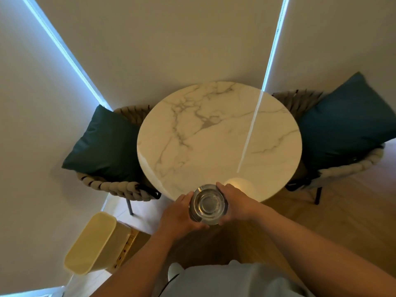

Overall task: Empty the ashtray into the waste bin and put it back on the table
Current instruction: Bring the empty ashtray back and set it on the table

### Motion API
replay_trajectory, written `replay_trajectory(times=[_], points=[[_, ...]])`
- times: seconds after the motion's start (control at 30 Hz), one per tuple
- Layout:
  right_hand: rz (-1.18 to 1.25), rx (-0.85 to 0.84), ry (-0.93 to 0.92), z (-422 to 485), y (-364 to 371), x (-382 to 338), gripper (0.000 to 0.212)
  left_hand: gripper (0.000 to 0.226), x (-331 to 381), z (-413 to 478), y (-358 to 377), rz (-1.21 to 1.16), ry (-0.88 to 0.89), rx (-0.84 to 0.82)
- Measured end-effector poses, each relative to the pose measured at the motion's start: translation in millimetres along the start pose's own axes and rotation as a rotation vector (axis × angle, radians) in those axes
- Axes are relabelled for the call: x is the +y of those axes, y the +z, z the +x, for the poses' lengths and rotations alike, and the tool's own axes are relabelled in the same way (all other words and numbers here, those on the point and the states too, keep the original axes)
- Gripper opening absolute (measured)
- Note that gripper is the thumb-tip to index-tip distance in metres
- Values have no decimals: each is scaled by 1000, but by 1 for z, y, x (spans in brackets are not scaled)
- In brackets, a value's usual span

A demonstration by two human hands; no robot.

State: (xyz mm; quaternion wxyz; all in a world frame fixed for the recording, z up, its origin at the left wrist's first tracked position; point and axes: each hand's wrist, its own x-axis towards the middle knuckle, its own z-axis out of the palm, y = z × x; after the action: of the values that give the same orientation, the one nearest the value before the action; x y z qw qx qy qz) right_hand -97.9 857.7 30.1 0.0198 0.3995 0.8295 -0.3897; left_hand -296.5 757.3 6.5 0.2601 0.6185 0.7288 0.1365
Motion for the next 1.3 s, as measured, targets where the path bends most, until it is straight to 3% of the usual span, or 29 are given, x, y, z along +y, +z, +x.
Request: replay_trajectory(times=[0.37, 0.7, 1.07, 1.3], points=[[36, 20, 71, 1, -29, 36, 122, 97, 33, 47, 0, 2, 80, -71], [55, 82, 131, 71, -62, 48, 103, 115, 16, 134, -24, 60, 108, -119], [89, 213, 279, 165, -97, 54, 86, 109, -8, 252, -58, 41, 151, -175], [70, 207, 311, 216, -115, 83, 92, 105, -8, 314, -53, 46, 106, -193]])
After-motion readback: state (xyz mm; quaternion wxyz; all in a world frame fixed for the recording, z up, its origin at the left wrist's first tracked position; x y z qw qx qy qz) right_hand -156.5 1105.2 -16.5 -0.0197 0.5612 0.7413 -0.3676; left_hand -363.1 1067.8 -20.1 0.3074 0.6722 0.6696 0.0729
